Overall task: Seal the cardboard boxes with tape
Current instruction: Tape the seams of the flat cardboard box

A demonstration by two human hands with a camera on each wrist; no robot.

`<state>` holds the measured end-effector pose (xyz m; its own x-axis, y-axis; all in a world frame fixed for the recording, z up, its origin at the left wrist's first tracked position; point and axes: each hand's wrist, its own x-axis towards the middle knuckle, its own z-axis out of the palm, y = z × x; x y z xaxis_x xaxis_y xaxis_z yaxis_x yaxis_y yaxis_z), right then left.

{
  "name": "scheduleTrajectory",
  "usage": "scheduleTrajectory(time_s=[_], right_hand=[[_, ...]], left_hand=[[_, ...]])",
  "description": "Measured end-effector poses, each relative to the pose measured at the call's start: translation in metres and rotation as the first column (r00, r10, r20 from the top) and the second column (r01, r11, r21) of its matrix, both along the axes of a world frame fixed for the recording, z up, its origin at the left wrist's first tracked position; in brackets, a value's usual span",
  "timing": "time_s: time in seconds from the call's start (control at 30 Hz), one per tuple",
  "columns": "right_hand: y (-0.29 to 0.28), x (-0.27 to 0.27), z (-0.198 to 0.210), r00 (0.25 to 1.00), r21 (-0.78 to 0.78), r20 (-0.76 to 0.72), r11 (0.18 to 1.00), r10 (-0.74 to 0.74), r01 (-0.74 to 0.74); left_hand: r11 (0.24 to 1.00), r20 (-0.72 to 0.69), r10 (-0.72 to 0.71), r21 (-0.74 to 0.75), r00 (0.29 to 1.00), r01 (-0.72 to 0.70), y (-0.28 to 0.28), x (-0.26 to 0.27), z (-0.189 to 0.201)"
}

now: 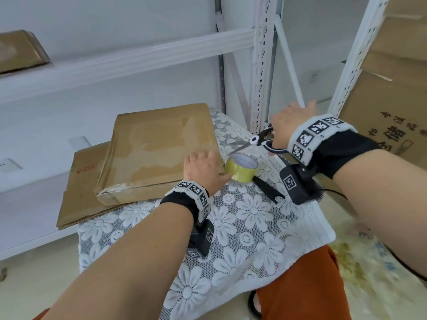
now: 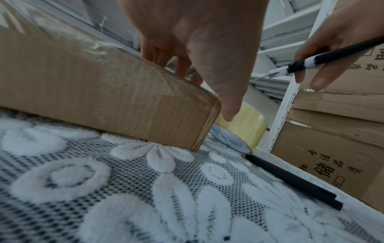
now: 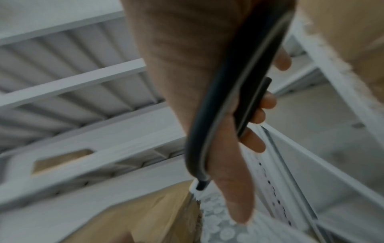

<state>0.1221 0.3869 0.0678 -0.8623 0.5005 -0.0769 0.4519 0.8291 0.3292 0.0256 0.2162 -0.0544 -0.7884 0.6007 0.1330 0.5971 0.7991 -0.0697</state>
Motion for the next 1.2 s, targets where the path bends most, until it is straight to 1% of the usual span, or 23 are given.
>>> scheduleTrajectory(time_s=[0.03, 0.07, 0.1, 0.13, 0.23, 0.33, 0.4, 0.43, 0.5, 0.57, 0.63, 0.67, 0.7, 0.73, 0.8, 0.87, 0.9, 0.97, 1.03, 1.1, 1.13, 1.2], right_hand=[[0.005, 0.003, -0.006, 0.996, -0.165, -0.075, 0.986, -0.044, 0.031], [0.008, 0.006, -0.013, 0.987, -0.311, -0.119, 0.948, -0.109, 0.067], [0.010, 0.007, -0.021, 0.974, -0.399, -0.144, 0.911, -0.175, 0.105], [0.011, 0.009, -0.031, 0.961, -0.440, -0.163, 0.889, -0.223, 0.131], [0.010, 0.012, -0.073, 0.941, -0.480, -0.166, 0.858, -0.294, 0.184], [0.004, 0.015, -0.107, 0.919, -0.543, -0.159, 0.809, -0.362, 0.225], [0.002, 0.013, -0.113, 0.933, -0.560, -0.122, 0.800, -0.337, 0.216], [0.001, 0.010, -0.112, 0.946, -0.550, -0.096, 0.808, -0.311, 0.210], [0.002, 0.006, -0.105, 0.968, -0.486, -0.081, 0.858, -0.236, 0.169], [0.000, -0.001, -0.097, 0.971, -0.405, -0.176, 0.911, -0.160, 0.076], [-0.008, -0.011, -0.090, 0.940, -0.392, -0.324, 0.920, -0.105, -0.032], [-0.013, -0.016, -0.088, 0.919, -0.437, -0.382, 0.895, -0.095, -0.088], [-0.019, -0.021, -0.087, 0.907, -0.511, -0.409, 0.848, -0.095, -0.141], [-0.025, -0.025, -0.088, 0.909, -0.592, -0.404, 0.787, -0.101, -0.175], [-0.035, -0.030, -0.099, 0.926, -0.733, -0.356, 0.652, -0.124, -0.194], [-0.039, -0.031, -0.117, 0.923, -0.819, -0.347, 0.533, -0.165, -0.213], [-0.040, -0.032, -0.127, 0.910, -0.838, -0.368, 0.491, -0.189, -0.237], [-0.039, -0.033, -0.139, 0.888, -0.867, -0.380, 0.433, -0.258, -0.246], [-0.039, -0.029, -0.141, 0.867, -0.890, -0.383, 0.379, -0.319, -0.254], [-0.036, -0.026, -0.142, 0.840, -0.898, -0.406, 0.326, -0.360, -0.295], [-0.034, -0.026, -0.145, 0.831, -0.894, -0.420, 0.324, -0.365, -0.309], [-0.032, -0.024, -0.145, 0.836, -0.895, -0.417, 0.319, -0.357, -0.311]], left_hand=[[1.000, -0.003, 0.004, -0.002, 1.000, -0.004, 0.000, 0.000, -0.001], [1.000, -0.006, 0.007, -0.003, 1.000, -0.007, 0.001, 0.000, -0.001], [1.000, -0.007, 0.011, -0.001, 1.000, -0.011, 0.001, 0.000, -0.002], [1.000, -0.008, 0.015, 0.002, 1.000, -0.015, 0.001, 0.001, -0.002], [1.000, -0.012, 0.014, 0.009, 1.000, -0.014, 0.001, 0.002, -0.002], [1.000, -0.008, 0.005, 0.014, 1.000, -0.005, 0.000, 0.002, 0.001], [1.000, -0.008, 0.004, 0.004, 1.000, -0.004, 0.000, 0.001, 0.001], [1.000, -0.010, 0.005, 0.000, 1.000, -0.005, 0.000, 0.001, 0.000], [1.000, -0.012, 0.010, 0.000, 1.000, -0.010, 0.001, 0.001, 0.000], [1.000, -0.013, 0.024, 0.018, 1.000, -0.024, 0.004, 0.003, 0.002], [0.999, -0.010, 0.038, 0.019, 0.999, -0.037, 0.006, 0.004, 0.004], [0.999, -0.009, 0.042, 0.016, 0.999, -0.042, 0.007, 0.005, 0.004], [0.999, -0.007, 0.046, 0.018, 0.999, -0.046, 0.007, 0.005, 0.004], [0.998, -0.002, 0.051, 0.024, 0.999, -0.051, 0.008, 0.006, 0.004], [0.997, 0.010, 0.063, 0.037, 0.998, -0.063, 0.008, 0.006, 0.005], [0.996, 0.019, 0.071, 0.044, 0.997, -0.071, 0.008, 0.005, 0.005], [0.996, 0.025, 0.073, 0.047, 0.997, -0.074, 0.009, 0.005, 0.004], [0.996, 0.024, 0.076, 0.050, 0.997, -0.077, 0.010, 0.004, 0.003], [0.996, 0.015, 0.080, 0.042, 0.997, -0.080, 0.010, 0.004, 0.001], [0.996, 0.002, 0.081, 0.029, 0.997, -0.081, 0.010, 0.003, 0.001], [0.997, -0.002, 0.078, 0.025, 0.997, -0.078, 0.010, 0.003, 0.000], [0.997, -0.003, 0.072, 0.029, 0.997, -0.072, 0.010, 0.003, 0.000]])
